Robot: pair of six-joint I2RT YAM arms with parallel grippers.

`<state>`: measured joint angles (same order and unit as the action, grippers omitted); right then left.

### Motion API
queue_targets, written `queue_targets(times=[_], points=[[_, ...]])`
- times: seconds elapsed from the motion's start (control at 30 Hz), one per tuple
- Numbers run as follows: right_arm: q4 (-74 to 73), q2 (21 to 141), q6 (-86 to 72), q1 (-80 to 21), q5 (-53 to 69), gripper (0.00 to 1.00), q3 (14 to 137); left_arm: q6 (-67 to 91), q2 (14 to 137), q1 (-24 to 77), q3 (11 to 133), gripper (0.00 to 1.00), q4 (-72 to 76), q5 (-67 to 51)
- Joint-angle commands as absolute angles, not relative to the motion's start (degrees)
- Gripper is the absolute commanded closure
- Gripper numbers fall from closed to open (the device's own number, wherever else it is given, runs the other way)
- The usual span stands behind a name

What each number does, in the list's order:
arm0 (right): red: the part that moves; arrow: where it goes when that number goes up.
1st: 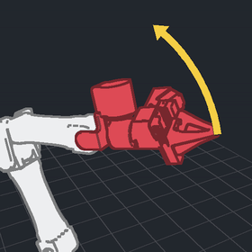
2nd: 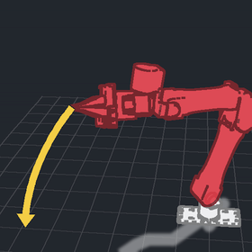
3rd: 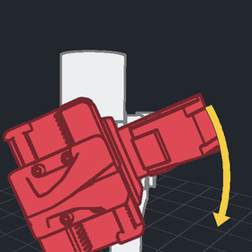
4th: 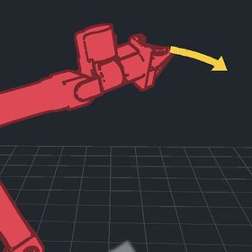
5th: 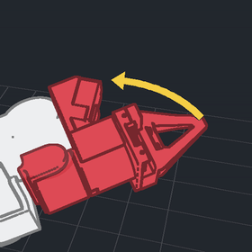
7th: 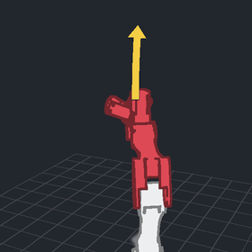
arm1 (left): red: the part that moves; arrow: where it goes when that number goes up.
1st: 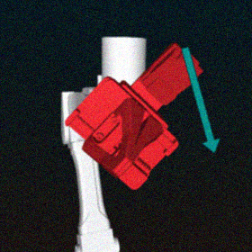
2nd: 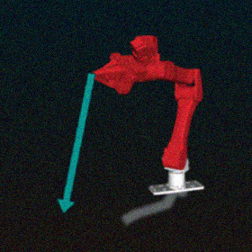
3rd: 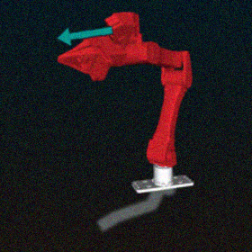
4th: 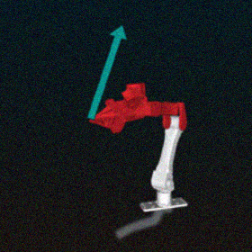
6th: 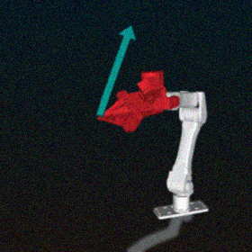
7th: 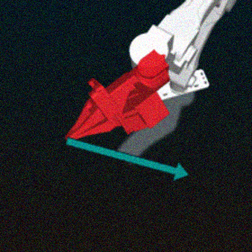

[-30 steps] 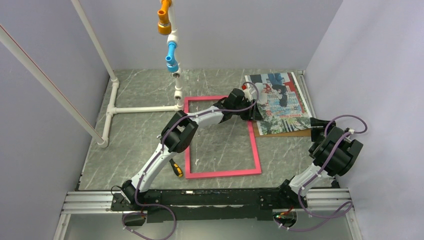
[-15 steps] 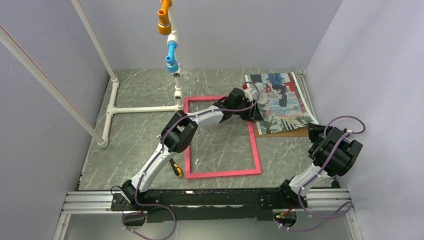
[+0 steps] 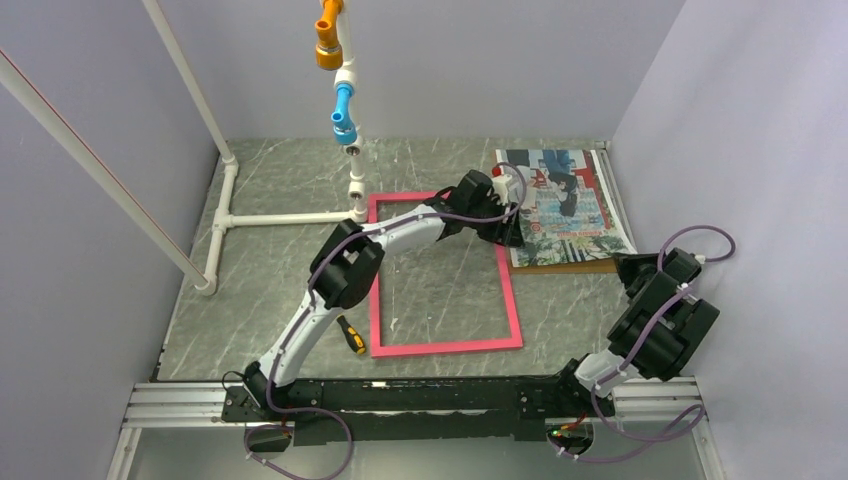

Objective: Take the photo out of the frame

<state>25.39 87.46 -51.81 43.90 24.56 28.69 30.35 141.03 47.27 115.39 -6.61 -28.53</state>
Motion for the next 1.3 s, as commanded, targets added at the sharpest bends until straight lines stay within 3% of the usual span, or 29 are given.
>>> queue_targets(times=[0.0,0.27,0.47,0.67,0.83,0.97,1.27], points=[[9.9,82.4,-44.1,44.8,19.2,1.0,36.1,21.9,133.5,50.2,116.3,0.33,-9.5,-26.6],[-4.1,81.6,-38.8,44.7,18.4,1.0,44.0,12.9,129.2,53.5,114.2,0.32,-11.5,-21.4],[-11.9,83.8,-37.6,44.5,19.3,1.0,48.8,-2.6,125.8,58.2,107.8,0.33,-8.8,-12.9],[-13.4,84.8,-37.2,44.0,20.4,1.0,50.4,-13.1,127.5,61.5,106.2,0.37,-7.2,-7.2],[-14.2,85.2,-37.2,44.0,20.5,1.0,51.1,-21.4,128.4,64.3,102.8,0.33,-2.7,-2.8],[-14.0,85.3,-38.0,44.0,21.2,1.0,51.1,-26.3,130.5,66.1,101.2,0.42,3.1,2.6],[-14.3,85.5,-38.3,44.0,21.6,1.0,51.5,-30.9,136.8,67.0,103.9,0.42,8.3,8.8]])
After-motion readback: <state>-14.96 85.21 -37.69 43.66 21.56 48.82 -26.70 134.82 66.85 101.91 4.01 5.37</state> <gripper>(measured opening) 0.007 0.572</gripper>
